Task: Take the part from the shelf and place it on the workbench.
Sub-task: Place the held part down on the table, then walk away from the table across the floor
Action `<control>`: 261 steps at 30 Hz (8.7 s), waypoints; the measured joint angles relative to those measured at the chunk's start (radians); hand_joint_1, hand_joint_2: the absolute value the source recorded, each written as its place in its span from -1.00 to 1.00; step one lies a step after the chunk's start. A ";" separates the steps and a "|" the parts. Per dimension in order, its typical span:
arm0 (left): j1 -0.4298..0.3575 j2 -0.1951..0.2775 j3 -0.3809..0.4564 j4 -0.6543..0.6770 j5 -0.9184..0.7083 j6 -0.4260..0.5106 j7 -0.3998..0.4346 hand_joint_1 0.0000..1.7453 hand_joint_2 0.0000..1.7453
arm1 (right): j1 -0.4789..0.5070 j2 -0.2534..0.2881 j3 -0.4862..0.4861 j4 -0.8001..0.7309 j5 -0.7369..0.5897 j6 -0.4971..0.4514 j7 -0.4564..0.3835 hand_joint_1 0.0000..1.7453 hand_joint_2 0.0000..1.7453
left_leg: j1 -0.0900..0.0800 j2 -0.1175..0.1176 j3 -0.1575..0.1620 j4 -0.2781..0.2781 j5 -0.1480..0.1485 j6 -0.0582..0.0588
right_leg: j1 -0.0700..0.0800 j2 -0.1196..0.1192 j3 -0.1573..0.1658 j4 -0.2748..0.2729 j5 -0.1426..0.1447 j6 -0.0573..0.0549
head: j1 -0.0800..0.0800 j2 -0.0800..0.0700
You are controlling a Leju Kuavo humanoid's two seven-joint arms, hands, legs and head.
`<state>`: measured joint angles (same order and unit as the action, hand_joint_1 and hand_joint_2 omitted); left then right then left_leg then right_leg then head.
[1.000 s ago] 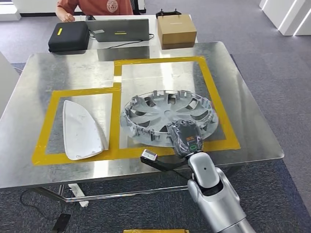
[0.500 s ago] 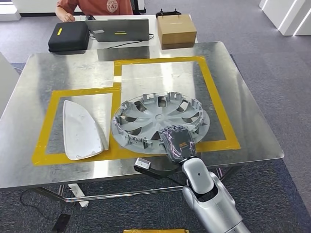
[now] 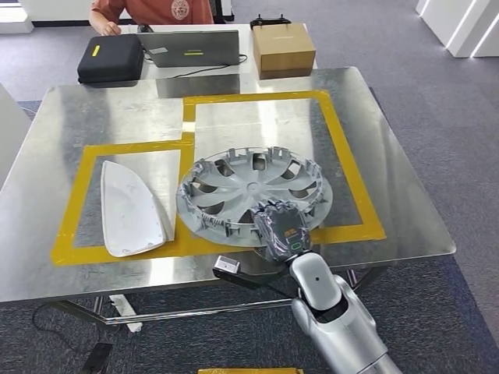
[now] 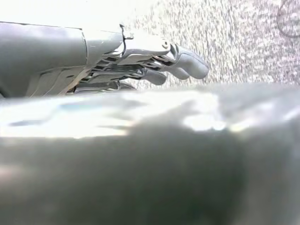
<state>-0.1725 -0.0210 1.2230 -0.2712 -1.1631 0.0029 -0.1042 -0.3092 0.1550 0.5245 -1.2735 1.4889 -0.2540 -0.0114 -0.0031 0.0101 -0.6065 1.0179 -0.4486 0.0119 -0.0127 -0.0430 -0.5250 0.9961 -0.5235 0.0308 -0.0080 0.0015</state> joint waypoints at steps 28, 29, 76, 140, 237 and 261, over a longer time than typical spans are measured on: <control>0.065 0.047 0.044 0.002 0.101 -0.169 0.026 -1.00 -1.00 | -0.074 0.048 0.008 0.096 -0.296 0.083 -0.079 -1.00 -1.00 | -0.004 -0.001 -0.002 0.004 -0.006 0.006 | -0.003 -0.002 0.001 -0.006 0.003 0.007 | 0.000 0.000; 0.066 0.049 0.044 0.002 0.101 -0.169 0.026 -1.00 -1.00 | -0.076 0.051 0.008 0.097 -0.296 0.082 -0.079 -1.00 -1.00 | -0.004 -0.001 -0.001 0.001 -0.005 0.009 | -0.003 -0.003 0.002 -0.007 0.003 0.009 | -0.001 0.000; 0.082 0.071 0.050 0.014 0.100 -0.181 0.020 -1.00 -1.00 | -0.111 0.066 0.047 0.169 -0.207 0.006 -0.056 -1.00 -1.00 | 0.017 -0.157 -0.016 -0.008 0.011 -0.025 | 0.002 0.104 -0.062 0.020 0.038 -0.034 | -0.007 0.000; 0.084 0.059 0.048 0.023 0.080 -0.170 0.042 -1.00 -1.00 | -0.071 0.053 0.086 0.192 -0.121 -0.045 -0.034 -1.00 -1.00 | 0.020 -0.085 -0.050 0.051 -0.018 -0.051 | 0.000 0.075 -0.029 0.004 0.034 -0.052 | -0.010 0.000; 0.083 0.056 0.040 0.031 0.053 -0.187 0.059 -1.00 -1.00 | -0.055 0.033 0.120 0.247 -0.076 -0.045 -0.011 -1.00 -1.00 | 0.014 -0.014 -0.119 0.225 -0.072 -0.056 | 0.011 -0.004 -0.045 0.018 0.037 -0.053 | -0.021 0.000; 0.087 0.060 0.040 0.031 0.050 -0.193 0.059 -1.00 -1.00 | -0.056 0.035 0.125 0.280 -0.074 -0.069 -0.019 -1.00 -1.00 | 0.017 -0.118 -0.018 0.003 0.013 -0.048 | -0.007 0.098 -0.043 0.018 0.040 -0.032 | -0.010 0.000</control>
<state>-0.0855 0.0391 1.2629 -0.2403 -1.1132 -0.1905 -0.0454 -0.3657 0.1900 0.6496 -0.9937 1.4152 -0.3229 -0.0299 0.0142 -0.1075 -0.6246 1.0210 -0.4353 -0.0363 -0.0200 0.0553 -0.5681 1.0138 -0.4830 -0.0013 -0.0184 0.0015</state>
